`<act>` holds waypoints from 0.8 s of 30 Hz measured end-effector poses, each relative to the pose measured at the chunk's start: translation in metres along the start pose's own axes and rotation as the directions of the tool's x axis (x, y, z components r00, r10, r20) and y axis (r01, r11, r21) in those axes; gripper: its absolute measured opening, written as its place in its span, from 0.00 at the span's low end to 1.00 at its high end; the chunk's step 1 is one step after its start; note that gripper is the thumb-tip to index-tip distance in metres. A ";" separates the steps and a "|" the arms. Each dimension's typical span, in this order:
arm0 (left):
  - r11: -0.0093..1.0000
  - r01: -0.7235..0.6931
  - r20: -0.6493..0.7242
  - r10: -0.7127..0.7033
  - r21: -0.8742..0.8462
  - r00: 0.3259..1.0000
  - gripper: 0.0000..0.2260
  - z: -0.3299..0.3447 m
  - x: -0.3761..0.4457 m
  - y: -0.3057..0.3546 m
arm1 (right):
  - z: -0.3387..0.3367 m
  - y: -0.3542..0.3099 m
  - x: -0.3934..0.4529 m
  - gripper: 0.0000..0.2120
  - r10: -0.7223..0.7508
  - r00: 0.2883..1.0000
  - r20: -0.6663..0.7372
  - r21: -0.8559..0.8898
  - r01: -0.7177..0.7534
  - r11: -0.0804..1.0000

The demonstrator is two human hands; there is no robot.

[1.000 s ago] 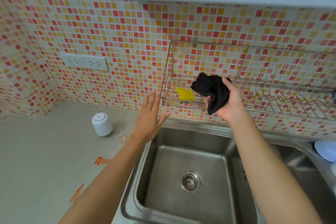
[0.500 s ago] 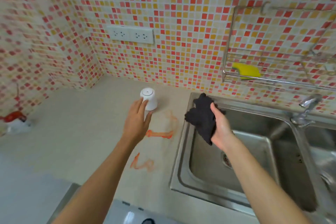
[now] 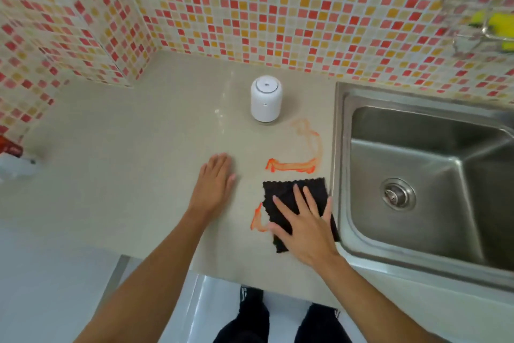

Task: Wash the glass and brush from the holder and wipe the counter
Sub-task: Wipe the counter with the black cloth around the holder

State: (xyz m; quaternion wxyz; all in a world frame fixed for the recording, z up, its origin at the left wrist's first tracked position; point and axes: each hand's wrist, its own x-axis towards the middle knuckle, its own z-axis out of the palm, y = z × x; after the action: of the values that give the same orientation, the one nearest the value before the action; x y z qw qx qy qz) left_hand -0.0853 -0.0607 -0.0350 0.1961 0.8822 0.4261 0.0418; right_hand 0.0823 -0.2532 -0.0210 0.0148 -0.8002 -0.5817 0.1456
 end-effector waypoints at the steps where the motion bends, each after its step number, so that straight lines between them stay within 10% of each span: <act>1: 1.000 -0.011 -0.006 0.011 0.009 1.000 0.32 0.004 -0.002 -0.005 | 0.000 0.001 0.010 0.32 -0.005 0.999 -0.043 -0.023 0.004 1.000; 24: 0.998 -0.034 -0.136 0.026 -0.053 0.990 0.22 0.018 -0.005 -0.022 | 0.027 -0.038 0.037 0.30 0.284 0.941 -0.183 0.005 -0.288 0.958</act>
State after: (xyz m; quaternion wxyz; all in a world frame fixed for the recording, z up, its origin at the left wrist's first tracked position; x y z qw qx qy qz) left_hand -0.1003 -0.0583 -0.0598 0.1903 0.8779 0.4238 0.1159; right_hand 0.0505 -0.2101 -0.0470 0.0376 -0.8862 -0.4570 0.0663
